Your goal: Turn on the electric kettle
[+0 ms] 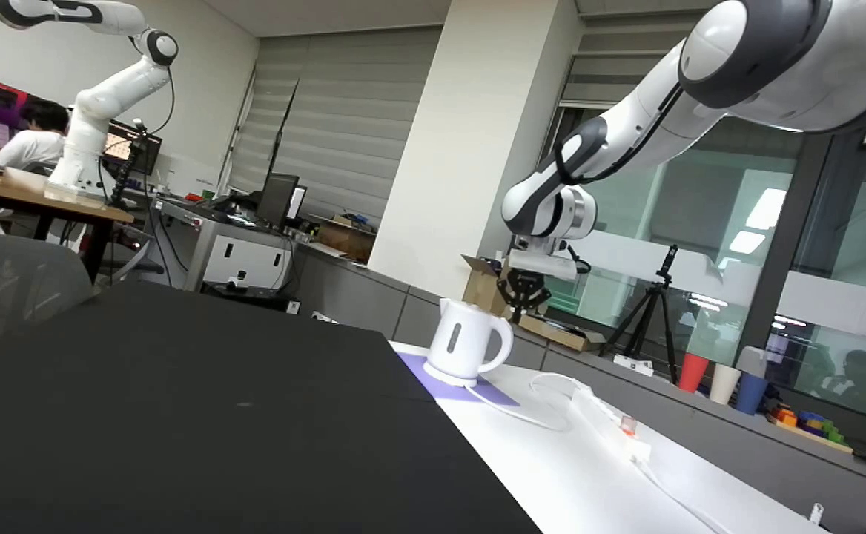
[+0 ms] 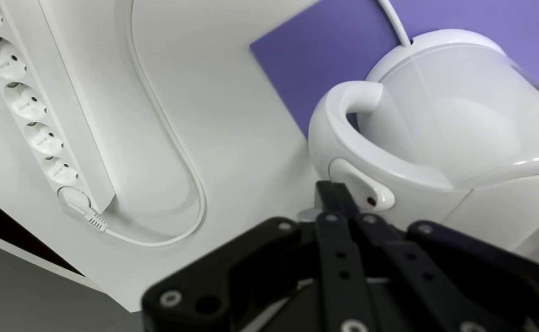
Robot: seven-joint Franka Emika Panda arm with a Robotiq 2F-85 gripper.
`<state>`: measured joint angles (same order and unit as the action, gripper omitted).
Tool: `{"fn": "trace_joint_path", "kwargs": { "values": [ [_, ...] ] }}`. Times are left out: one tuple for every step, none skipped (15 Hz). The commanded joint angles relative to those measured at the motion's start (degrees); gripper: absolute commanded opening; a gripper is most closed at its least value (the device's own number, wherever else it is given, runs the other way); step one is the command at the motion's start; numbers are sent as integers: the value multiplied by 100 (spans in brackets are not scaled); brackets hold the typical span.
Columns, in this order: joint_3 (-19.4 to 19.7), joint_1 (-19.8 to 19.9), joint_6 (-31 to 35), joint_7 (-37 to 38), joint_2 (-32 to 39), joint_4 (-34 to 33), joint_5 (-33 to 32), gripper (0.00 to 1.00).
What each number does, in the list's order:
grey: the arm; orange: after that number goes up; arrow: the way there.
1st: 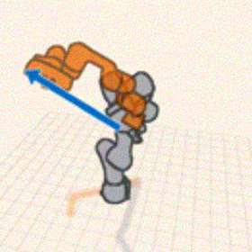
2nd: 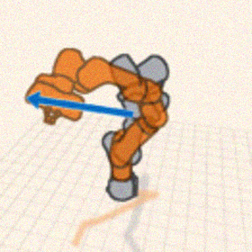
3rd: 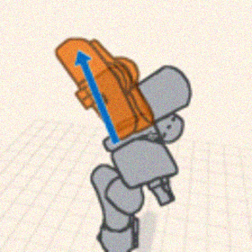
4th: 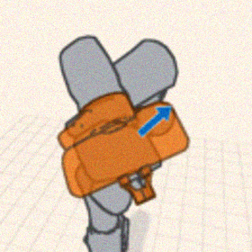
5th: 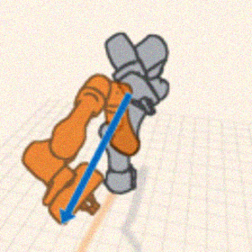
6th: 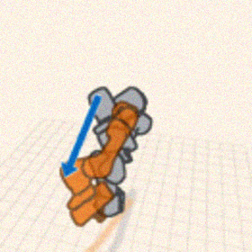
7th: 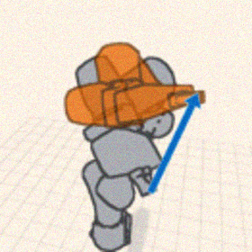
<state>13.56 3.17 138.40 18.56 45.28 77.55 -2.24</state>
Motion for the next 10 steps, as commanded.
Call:
{"fn": "trace_joint_path", "kwargs": {
  "values": [
    [-45,20,-140,243,150,-292,26,0],
    [-65,27,-92,246,155,-279,40,0],
    [-77,31,-18,255,161,-262,54,0],
    [-101,41,33,257,164,-248,85,0],
    [-113,45,103,261,168,-230,108,0],
    [-122,49,204,258,162,-203,125,0],
    [-130,55,296,249,157,-183,154,0],
    [-134,55,366,240,153,-169,189,0],
    [-131,52,419,234,153,-161,199,0],
    [-137,55,464,224,153,-155,214,0]
  ]
}}
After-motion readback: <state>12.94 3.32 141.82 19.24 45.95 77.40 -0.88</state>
